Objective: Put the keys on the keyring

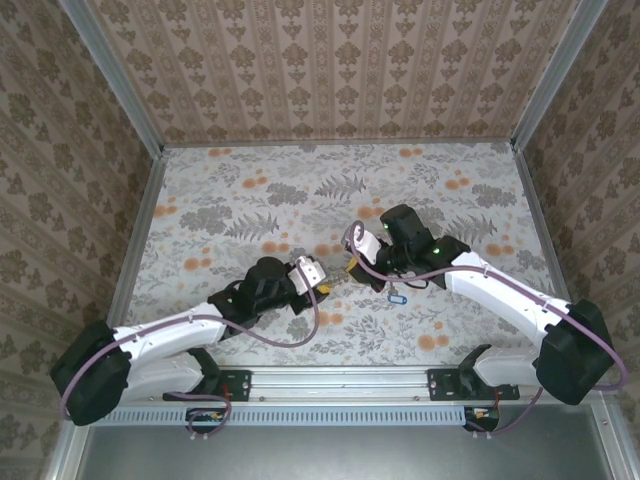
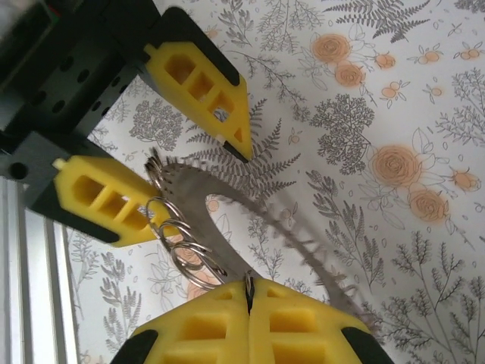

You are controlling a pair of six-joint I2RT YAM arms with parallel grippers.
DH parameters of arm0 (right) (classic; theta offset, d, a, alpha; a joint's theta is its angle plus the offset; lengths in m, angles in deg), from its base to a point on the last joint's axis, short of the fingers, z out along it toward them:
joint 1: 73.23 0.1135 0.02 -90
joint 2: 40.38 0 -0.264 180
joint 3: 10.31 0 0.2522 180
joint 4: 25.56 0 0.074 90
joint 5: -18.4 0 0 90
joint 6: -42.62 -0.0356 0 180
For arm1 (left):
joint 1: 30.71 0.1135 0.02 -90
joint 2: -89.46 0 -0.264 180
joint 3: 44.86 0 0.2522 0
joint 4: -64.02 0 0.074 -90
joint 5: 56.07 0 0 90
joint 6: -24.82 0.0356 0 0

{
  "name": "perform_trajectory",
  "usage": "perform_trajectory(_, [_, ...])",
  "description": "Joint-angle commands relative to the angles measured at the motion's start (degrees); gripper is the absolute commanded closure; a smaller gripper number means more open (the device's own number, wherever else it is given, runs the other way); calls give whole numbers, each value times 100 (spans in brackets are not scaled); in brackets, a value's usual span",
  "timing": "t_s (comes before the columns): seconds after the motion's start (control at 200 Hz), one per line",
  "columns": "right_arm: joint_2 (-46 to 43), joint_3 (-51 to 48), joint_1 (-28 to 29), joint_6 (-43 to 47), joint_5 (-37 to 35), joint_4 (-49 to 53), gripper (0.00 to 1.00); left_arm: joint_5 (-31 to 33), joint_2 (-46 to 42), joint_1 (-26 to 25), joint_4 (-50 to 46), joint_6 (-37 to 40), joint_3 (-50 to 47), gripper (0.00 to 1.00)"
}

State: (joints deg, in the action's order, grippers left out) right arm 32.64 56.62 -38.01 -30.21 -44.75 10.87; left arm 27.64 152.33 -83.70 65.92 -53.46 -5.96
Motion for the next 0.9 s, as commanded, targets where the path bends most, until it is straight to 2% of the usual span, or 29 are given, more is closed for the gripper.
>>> perform_trajectory(0.0, [29,328,-24,-282,281,379,100,142,173,-70,-78,279,293,63])
perform_trajectory(0.175, [120,455,-21,-488,101,685,100,147,378,-115,-77,379,443,100])
perform_trajectory(0.24, [121,446,-16,-607,-88,686,100,99,410,-120,-94,403,503,100])
perform_trajectory(0.365, [16,243,-16,-1521,-753,177,100,70,393,-131,-49,270,570,100])
perform_trajectory(0.51, [-127,84,34,-2670,-1298,-372,100,205,339,-141,3,-222,690,100])
perform_trajectory(0.64, [-319,-247,245,-3086,-1695,-989,100,-6,518,-184,111,-696,828,100])
perform_trajectory(0.685, [-393,-391,253,-3041,-1748,-1197,100,-147,542,-177,332,-903,761,91])
perform_trajectory(0.745, [-525,-591,257,-2694,-1659,-1516,100,-273,491,-181,656,-1145,635,66])
perform_trajectory(0.79, [-635,-718,248,-2238,-1510,-1685,100,-350,378,-182,783,-1222,538,53])
perform_trajectory(0.84, [-761,-794,227,-1640,-1345,-1712,100,-419,171,-171,763,-1253,473,43])
perform_trajectory(0.895, [-860,-791,167,-942,-987,-1613,100,-545,-119,-168,543,-1173,468,40])
